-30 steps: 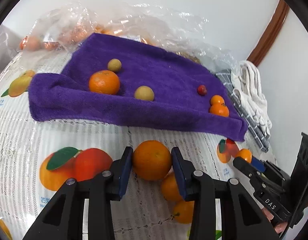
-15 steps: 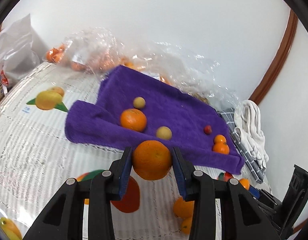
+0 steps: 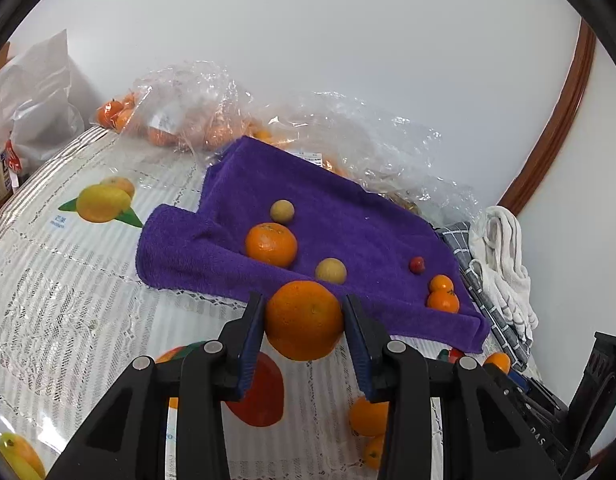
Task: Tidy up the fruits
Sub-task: 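Carry both oranges onto the purple towel and open both tools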
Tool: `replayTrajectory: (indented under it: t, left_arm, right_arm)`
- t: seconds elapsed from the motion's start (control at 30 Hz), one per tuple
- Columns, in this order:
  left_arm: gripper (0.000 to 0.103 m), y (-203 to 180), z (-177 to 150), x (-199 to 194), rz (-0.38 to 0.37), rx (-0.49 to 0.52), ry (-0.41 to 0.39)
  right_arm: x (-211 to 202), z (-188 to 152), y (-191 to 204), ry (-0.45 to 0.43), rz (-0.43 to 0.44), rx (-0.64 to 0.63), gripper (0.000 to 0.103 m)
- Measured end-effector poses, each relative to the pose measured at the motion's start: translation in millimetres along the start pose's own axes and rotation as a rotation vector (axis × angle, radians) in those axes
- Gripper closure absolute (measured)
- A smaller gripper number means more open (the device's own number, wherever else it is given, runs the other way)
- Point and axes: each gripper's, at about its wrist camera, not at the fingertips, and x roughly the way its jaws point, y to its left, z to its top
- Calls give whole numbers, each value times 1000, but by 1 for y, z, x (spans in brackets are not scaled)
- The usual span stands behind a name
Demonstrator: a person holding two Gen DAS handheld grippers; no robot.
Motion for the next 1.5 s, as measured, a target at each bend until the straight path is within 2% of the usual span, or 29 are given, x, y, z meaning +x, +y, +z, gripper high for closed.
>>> replayTrajectory:
  t: [0.13, 0.37, 0.63, 0.7, 0.83, 0.97, 1.1, 1.27, 1.5]
  left_arm:
    - [66, -2, 1, -6, -4, 11, -32]
    - [66, -4, 2, -10, 0, 15, -47]
    - [66, -3, 14, -31, 91, 38, -126]
    - [66, -6, 23, -37, 104, 62, -120]
    - [66, -8, 47, -47, 70, 80, -109]
    - [66, -14, 77, -49, 81, 106, -132]
    - [66, -20, 100, -40, 98, 114, -177]
    - [66, -19, 111, -13, 102, 93, -178]
    - [66, -7, 100, 28, 100, 114, -160]
  right_arm:
    - [-4, 1, -1, -28, -27, -4, 71]
    - [-6, 12, -12, -12, -22, 46, 71]
    - [-18, 46, -9, -45, -47, 30, 71]
    - [-17, 55, -7, -39, -61, 21, 71]
    - [-11, 75, -7, -51, -59, 15, 71]
    - [0, 96, -5, -71, -36, 46, 71]
    - [8, 120, 1, -102, -14, 64, 71]
    - [18, 143, 11, -131, -3, 57, 70]
    - [52, 136, 8, -98, -15, 79, 71]
